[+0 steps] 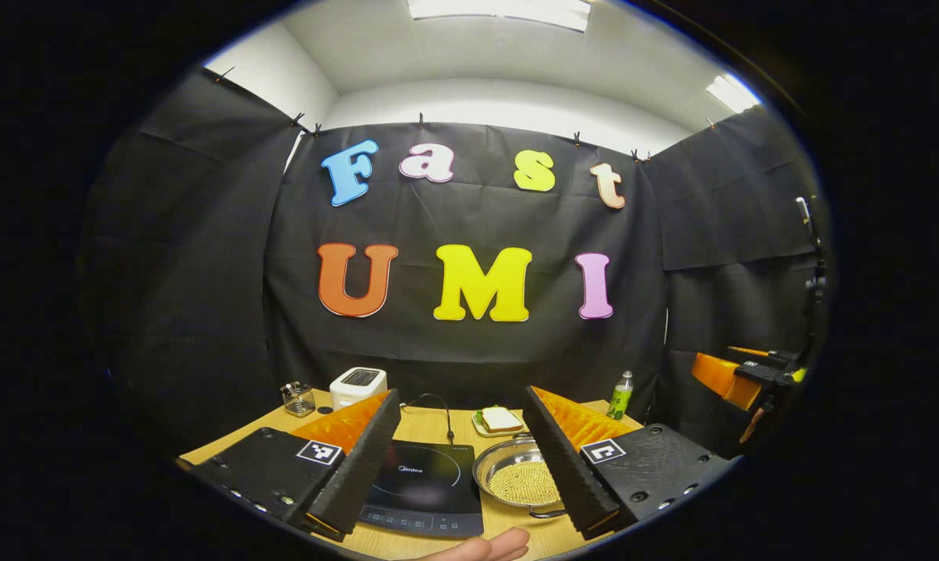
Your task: First push the handle of the pot to place it horizontally, then grasp the pot with both hands and set it on the induction cooktop.
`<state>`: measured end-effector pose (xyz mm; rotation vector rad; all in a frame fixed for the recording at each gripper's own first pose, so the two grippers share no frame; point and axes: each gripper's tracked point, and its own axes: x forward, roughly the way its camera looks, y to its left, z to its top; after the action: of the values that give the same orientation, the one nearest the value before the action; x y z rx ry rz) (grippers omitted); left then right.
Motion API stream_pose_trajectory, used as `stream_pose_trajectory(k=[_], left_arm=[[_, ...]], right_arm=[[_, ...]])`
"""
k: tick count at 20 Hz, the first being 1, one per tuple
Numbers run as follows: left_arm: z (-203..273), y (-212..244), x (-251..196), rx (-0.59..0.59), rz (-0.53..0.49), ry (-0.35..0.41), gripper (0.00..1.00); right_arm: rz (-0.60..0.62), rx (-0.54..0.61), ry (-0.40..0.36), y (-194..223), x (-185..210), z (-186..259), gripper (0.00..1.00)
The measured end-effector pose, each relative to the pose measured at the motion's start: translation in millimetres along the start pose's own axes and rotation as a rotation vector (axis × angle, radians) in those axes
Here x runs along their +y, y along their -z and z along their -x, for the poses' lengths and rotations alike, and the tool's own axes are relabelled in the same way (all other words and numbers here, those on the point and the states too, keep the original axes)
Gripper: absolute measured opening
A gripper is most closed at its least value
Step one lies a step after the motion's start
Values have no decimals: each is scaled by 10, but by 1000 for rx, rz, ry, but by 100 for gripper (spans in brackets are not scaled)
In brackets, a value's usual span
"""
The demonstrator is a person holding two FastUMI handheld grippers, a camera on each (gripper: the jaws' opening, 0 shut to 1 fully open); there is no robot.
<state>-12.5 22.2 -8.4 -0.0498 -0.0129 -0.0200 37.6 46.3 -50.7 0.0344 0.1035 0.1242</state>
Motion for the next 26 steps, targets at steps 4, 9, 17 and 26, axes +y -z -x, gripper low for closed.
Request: stream_pose_trajectory(k=[4, 9, 17, 26], left_arm=[[61, -25, 75, -16, -10, -10, 96], [73, 9, 161, -20, -24, -24, 96], [51, 134, 281, -11, -33, -40, 96], [-21, 356, 386, 31, -53, -55, 96]], right_arm=[[-19, 54, -33, 208, 130, -132, 65], [-4, 147, -110, 540, 381, -296, 27], [44, 288, -184, 1168, 773, -504, 4], [-20, 670, -313, 2472, 1354, -515, 4]])
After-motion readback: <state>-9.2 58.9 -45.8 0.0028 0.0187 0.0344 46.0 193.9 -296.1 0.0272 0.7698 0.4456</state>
